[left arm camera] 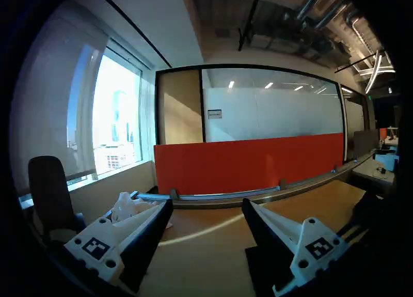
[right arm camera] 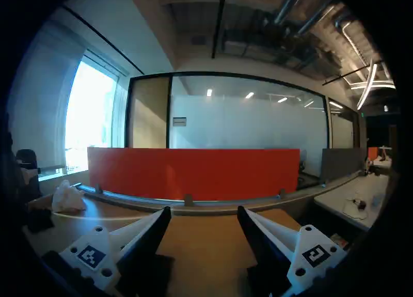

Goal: Fold towel

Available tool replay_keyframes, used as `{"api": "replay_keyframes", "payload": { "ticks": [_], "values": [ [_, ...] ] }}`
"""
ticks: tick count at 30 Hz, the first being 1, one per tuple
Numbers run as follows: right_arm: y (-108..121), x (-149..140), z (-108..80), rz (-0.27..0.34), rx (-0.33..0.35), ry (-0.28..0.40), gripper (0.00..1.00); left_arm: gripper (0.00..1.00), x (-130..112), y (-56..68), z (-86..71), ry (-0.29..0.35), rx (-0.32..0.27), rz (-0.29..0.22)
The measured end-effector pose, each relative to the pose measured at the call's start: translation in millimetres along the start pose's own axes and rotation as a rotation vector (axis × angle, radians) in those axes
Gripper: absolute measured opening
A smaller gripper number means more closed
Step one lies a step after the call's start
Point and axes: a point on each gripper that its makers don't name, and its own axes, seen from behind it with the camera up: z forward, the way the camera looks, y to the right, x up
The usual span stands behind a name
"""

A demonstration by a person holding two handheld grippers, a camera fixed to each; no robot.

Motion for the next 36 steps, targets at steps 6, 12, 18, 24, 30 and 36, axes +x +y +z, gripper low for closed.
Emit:
{"api": "replay_keyframes", "payload": {
  "ticks": [6,12,18,24,30,36],
  "values": [
    [-1.4,15.8,-1.6,0.007,-0.003,-0.001,0.99,0.99,10.3,1.4,0.2,-0.007,-0.010,0.001],
    [-5.3,18.8,0.3,0.004,0.006,-0.012,0.99,0.99,11.3,3.6,3.8,-0.027,-0.033,0.014],
    [-18.2,19.9,5.0,-0.030,0.049,-0.036,0.99,0.99,9.0,10.6,6.1,-0.059,-0.079,0.019],
    [-44.1,12.9,5.6,-0.086,0.173,-0.093,1.00,0.99,2.7,27.4,7.0,-0.108,-0.177,0.018],
    [-61.5,8.5,4.7,-0.138,0.279,-0.146,1.00,0.99,-2.0,45.8,6.1,-0.153,-0.288,0.035],
    [-69.0,6.4,4.9,-0.157,0.325,-0.181,1.00,0.99,-6.5,56.7,6.2,-0.172,-0.338,0.045]
  ]
}}
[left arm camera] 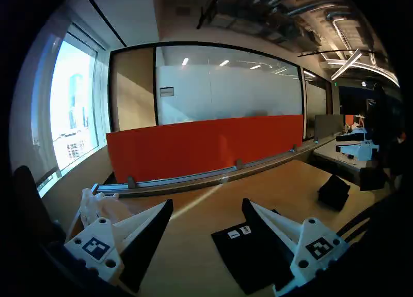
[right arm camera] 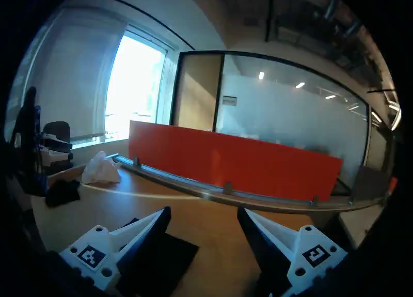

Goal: Fold towel

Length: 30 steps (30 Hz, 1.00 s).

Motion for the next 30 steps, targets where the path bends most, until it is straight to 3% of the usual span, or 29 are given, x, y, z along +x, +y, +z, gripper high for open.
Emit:
{"api": "replay_keyframes", "payload": {
  "ticks": [12,30],
  "values": [
    [-25.1,-40.5,4.9,-0.045,0.095,-0.086,1.00,0.99,-41.3,24.0,7.3,-0.066,-0.086,0.044],
    [-52.9,-127.7,13.4,-0.074,0.175,-0.230,1.00,0.99,-135.7,50.4,16.6,-0.216,-0.162,0.072]
  ]
}}
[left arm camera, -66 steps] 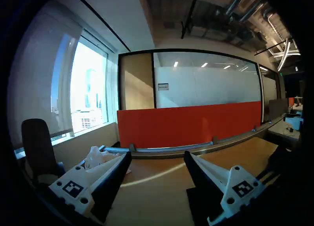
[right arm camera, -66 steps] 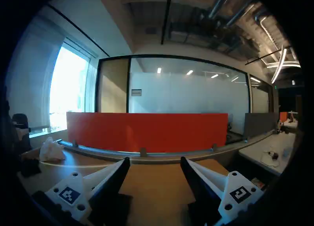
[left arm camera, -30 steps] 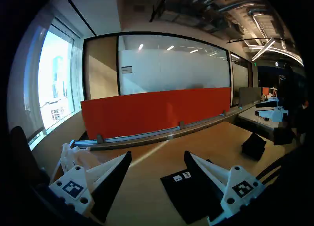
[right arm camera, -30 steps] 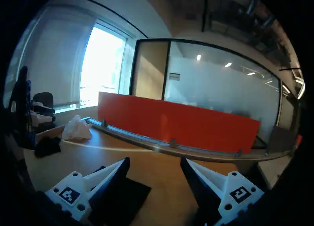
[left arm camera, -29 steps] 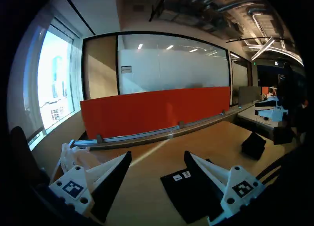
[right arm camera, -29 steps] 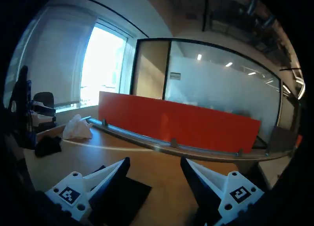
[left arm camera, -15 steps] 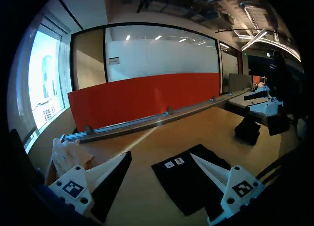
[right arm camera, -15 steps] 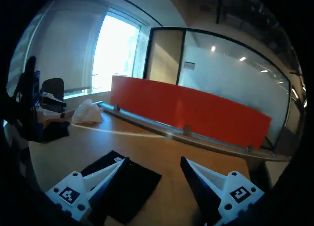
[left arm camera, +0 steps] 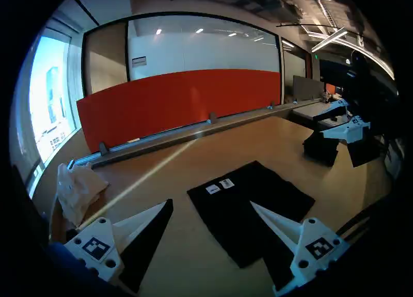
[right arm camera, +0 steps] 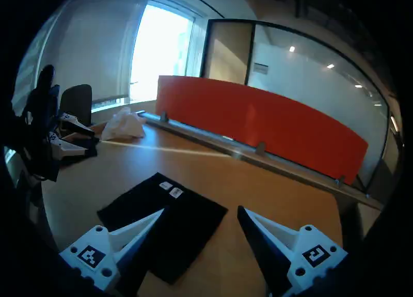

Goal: Fold towel

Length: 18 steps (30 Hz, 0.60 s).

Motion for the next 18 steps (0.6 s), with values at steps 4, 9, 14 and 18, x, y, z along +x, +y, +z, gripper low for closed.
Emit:
{"api": "replay_keyframes", "payload": {
  "ticks": [4,9,14,18],
  "values": [
    [-6.3,-17.4,6.3,-0.012,0.016,-0.026,1.00,0.99,-17.9,8.3,7.8,-0.029,-0.020,0.009],
    [-14.0,-40.0,13.9,-0.019,0.040,-0.063,0.99,0.99,-40.0,16.5,15.1,-0.065,-0.044,0.015],
    [-19.2,-61.0,20.0,-0.023,0.053,-0.097,1.00,0.99,-61.7,22.2,19.9,-0.103,-0.063,0.019],
    [-24.4,-78.4,24.0,-0.029,0.065,-0.125,1.00,0.99,-80.2,27.6,24.0,-0.137,-0.082,0.026]
  ]
}}
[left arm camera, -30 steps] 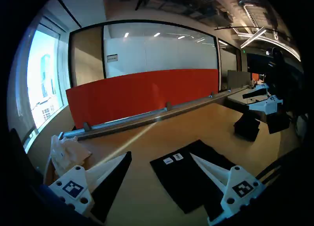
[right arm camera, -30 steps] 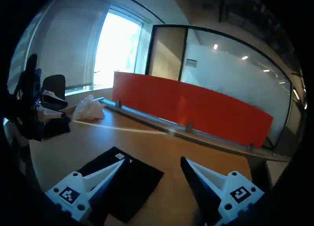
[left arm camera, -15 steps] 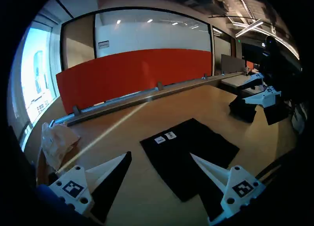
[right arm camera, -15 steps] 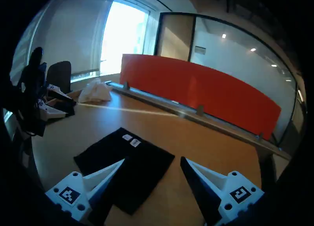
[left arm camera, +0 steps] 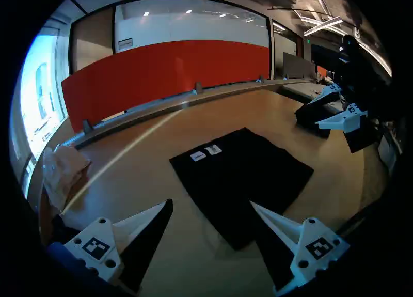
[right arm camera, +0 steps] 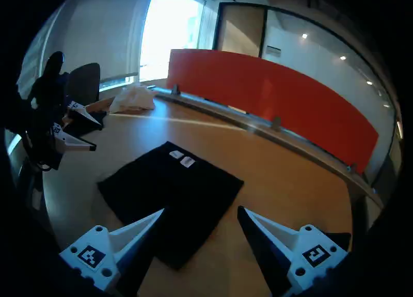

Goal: Fold towel

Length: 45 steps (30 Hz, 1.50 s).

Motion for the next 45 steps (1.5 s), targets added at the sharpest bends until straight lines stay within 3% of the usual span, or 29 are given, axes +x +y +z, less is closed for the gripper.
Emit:
{"api": "replay_keyframes", "payload": {
  "ticks": [10,25,45],
  "values": [
    [-13.1,-39.6,14.7,-0.017,0.030,-0.067,1.00,0.99,-41.0,14.1,18.0,-0.083,-0.050,0.011],
    [-34.0,-95.3,26.4,-0.020,0.094,-0.181,1.00,1.00,-82.4,38.5,37.6,-0.183,-0.126,0.008],
    [-44.1,-131.5,31.2,-0.018,0.150,-0.267,0.98,0.99,-108.9,53.3,48.4,-0.258,-0.162,0.041]
  ]
}}
